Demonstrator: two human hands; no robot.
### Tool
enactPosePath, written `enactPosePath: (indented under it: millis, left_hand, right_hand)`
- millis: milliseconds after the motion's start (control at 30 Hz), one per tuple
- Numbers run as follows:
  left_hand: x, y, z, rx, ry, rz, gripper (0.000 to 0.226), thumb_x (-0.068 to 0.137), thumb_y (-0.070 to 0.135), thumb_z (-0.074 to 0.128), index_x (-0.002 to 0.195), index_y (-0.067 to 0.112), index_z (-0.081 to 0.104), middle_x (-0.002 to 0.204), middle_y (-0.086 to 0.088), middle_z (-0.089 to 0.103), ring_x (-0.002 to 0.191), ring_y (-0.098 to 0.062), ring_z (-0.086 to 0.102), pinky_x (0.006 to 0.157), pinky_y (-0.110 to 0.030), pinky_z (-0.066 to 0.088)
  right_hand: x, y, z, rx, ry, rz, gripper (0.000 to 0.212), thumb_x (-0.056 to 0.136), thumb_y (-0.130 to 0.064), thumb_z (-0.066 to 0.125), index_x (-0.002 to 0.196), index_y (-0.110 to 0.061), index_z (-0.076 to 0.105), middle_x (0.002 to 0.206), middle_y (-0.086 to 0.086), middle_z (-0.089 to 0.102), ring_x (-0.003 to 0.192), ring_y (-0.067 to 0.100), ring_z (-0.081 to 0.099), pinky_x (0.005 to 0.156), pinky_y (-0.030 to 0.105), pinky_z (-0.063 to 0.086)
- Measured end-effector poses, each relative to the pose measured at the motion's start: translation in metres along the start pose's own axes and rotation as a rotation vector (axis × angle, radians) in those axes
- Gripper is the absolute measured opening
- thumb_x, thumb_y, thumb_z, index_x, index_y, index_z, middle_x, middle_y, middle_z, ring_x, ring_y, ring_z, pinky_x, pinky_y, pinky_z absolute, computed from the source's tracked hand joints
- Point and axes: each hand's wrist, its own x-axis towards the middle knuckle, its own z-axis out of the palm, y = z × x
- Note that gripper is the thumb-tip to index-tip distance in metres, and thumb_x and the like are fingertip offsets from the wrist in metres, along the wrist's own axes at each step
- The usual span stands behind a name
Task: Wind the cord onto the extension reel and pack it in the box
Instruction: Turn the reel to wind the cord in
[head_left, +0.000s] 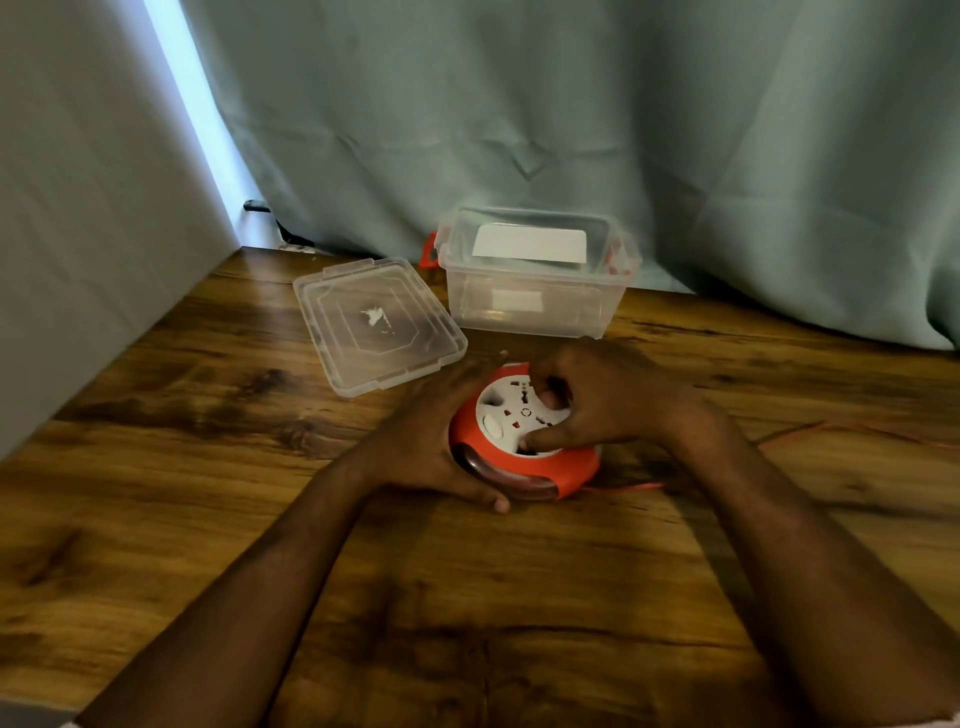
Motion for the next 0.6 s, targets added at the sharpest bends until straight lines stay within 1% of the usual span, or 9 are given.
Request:
enactPosePath:
  millis: [67, 133, 200, 267, 367, 400, 467, 533, 600]
  left_hand:
    - [0.001, 0.001, 0.001, -0.002, -0.003, 0.008, 0.138, 0.052, 0.066, 0.092, 0.160, 0.043, 0.009, 0.168, 0.017, 0.020, 0.151, -0.006, 0.026, 0.125, -0.043, 0.030]
    - [0.002, 0.001, 0.001, -0.010, -0.002, 0.014, 0.137, 0.053, 0.064, 0.093, 0.159, 0.043, 0.010, 0.167, 0.017, 0.022, 0.150, -0.005, 0.027, 0.125, -0.042, 0.030]
    - [0.002, 0.000, 0.001, -0.011, 0.006, 0.020, 0.137, 0.052, 0.065, 0.093, 0.160, 0.039, 0.012, 0.167, 0.015, 0.024, 0.152, -0.008, 0.029, 0.125, -0.046, 0.031]
    - [0.002, -0.001, 0.001, -0.014, 0.009, 0.021, 0.137, 0.052, 0.066, 0.092, 0.161, 0.038, 0.013, 0.168, 0.015, 0.023, 0.153, -0.009, 0.028, 0.125, -0.048, 0.030]
    - [0.001, -0.002, 0.001, 0.030, -0.003, 0.012, 0.137, 0.052, 0.075, 0.086, 0.161, 0.041, 0.011, 0.170, 0.015, 0.016, 0.156, -0.012, 0.019, 0.126, -0.052, 0.025]
    - [0.001, -0.001, 0.001, 0.057, -0.013, 0.003, 0.136, 0.052, 0.077, 0.084, 0.161, 0.042, 0.010, 0.171, 0.014, 0.012, 0.158, -0.014, 0.015, 0.126, -0.054, 0.022]
    - [0.001, -0.001, 0.000, 0.093, -0.031, -0.009, 0.136, 0.053, 0.078, 0.083, 0.161, 0.042, 0.009, 0.172, 0.013, 0.006, 0.159, -0.014, 0.009, 0.127, -0.055, 0.017]
    - [0.001, -0.001, 0.000, 0.081, -0.039, 0.003, 0.135, 0.054, 0.076, 0.084, 0.161, 0.044, 0.007, 0.172, 0.014, 0.004, 0.159, -0.013, 0.007, 0.127, -0.054, 0.017]
    - [0.001, -0.001, 0.000, 0.043, -0.043, 0.022, 0.136, 0.053, 0.076, 0.085, 0.160, 0.048, 0.005, 0.172, 0.016, 0.004, 0.159, -0.013, 0.008, 0.127, -0.054, 0.019]
  right_hand:
    - [0.001, -0.004, 0.002, 0.013, 0.008, 0.035, 0.047, 0.076, -0.069, 0.076, 0.069, -0.028, 0.055, 0.068, -0.009, 0.063, 0.061, 0.009, 0.061, 0.056, 0.024, 0.049]
    - [0.003, -0.008, 0.003, 0.032, 0.026, 0.038, 0.050, 0.078, -0.068, 0.075, 0.067, -0.022, 0.059, 0.064, -0.011, 0.062, 0.059, 0.006, 0.066, 0.055, 0.019, 0.050]
    - [0.004, -0.011, 0.002, 0.058, 0.038, 0.036, 0.052, 0.081, -0.062, 0.075, 0.070, -0.013, 0.065, 0.058, -0.021, 0.052, 0.058, -0.014, 0.061, 0.053, 0.010, 0.042]
    - [0.003, -0.011, -0.001, 0.076, 0.035, 0.042, 0.046, 0.083, -0.057, 0.077, 0.077, -0.013, 0.068, 0.061, -0.027, 0.048, 0.056, -0.017, 0.056, 0.055, 0.008, 0.040]
    - [0.001, 0.000, -0.009, 0.103, 0.013, 0.052, 0.024, 0.082, -0.048, 0.081, 0.094, -0.031, 0.069, 0.092, -0.017, 0.068, 0.081, 0.002, 0.064, 0.067, 0.023, 0.054]
    - [0.000, 0.006, -0.012, 0.104, -0.022, 0.066, 0.027, 0.083, -0.044, 0.082, 0.105, -0.037, 0.070, 0.106, -0.015, 0.069, 0.089, 0.004, 0.063, 0.074, 0.028, 0.056]
    - [-0.004, 0.013, -0.014, 0.089, -0.094, 0.067, 0.049, 0.085, -0.040, 0.080, 0.130, -0.047, 0.063, 0.127, -0.016, 0.065, 0.103, 0.005, 0.061, 0.082, 0.033, 0.058]
    - [-0.006, 0.013, -0.014, 0.051, -0.145, 0.059, 0.058, 0.089, -0.041, 0.076, 0.139, -0.056, 0.052, 0.137, -0.014, 0.059, 0.112, 0.008, 0.060, 0.084, 0.033, 0.058]
    - [-0.006, 0.014, -0.011, 0.029, -0.172, 0.061, 0.060, 0.091, -0.041, 0.073, 0.141, -0.060, 0.047, 0.138, -0.010, 0.056, 0.114, 0.011, 0.058, 0.082, 0.030, 0.058]
